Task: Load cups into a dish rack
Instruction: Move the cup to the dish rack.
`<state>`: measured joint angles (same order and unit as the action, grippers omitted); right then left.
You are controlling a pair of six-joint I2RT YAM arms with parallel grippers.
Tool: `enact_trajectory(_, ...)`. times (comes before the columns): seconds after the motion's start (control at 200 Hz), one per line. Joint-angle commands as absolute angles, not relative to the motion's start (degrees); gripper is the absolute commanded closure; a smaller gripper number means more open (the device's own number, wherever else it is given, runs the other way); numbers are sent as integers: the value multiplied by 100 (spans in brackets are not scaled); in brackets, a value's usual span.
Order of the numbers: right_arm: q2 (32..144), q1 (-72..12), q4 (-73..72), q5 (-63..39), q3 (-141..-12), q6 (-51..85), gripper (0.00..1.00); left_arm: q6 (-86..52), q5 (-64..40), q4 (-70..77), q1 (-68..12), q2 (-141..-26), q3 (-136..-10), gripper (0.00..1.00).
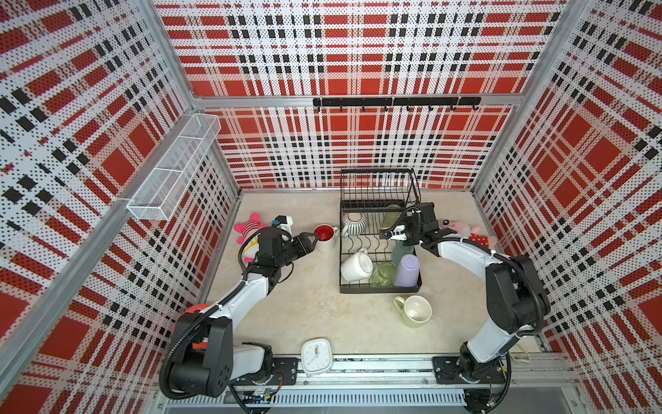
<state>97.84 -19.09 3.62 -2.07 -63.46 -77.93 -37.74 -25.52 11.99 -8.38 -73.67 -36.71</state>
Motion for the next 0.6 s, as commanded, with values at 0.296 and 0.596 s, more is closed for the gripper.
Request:
enact_trajectory(0.296,10298,-1951,-185,56,-6672,-7797,100,-3898,-2681,1347,-835,-7339,-3718,40)
enact_trajectory(0.596,9440,-1964,237,-499,-6337,-7393,100,-3998,-2645,1358,-976,-7295,-3717,40)
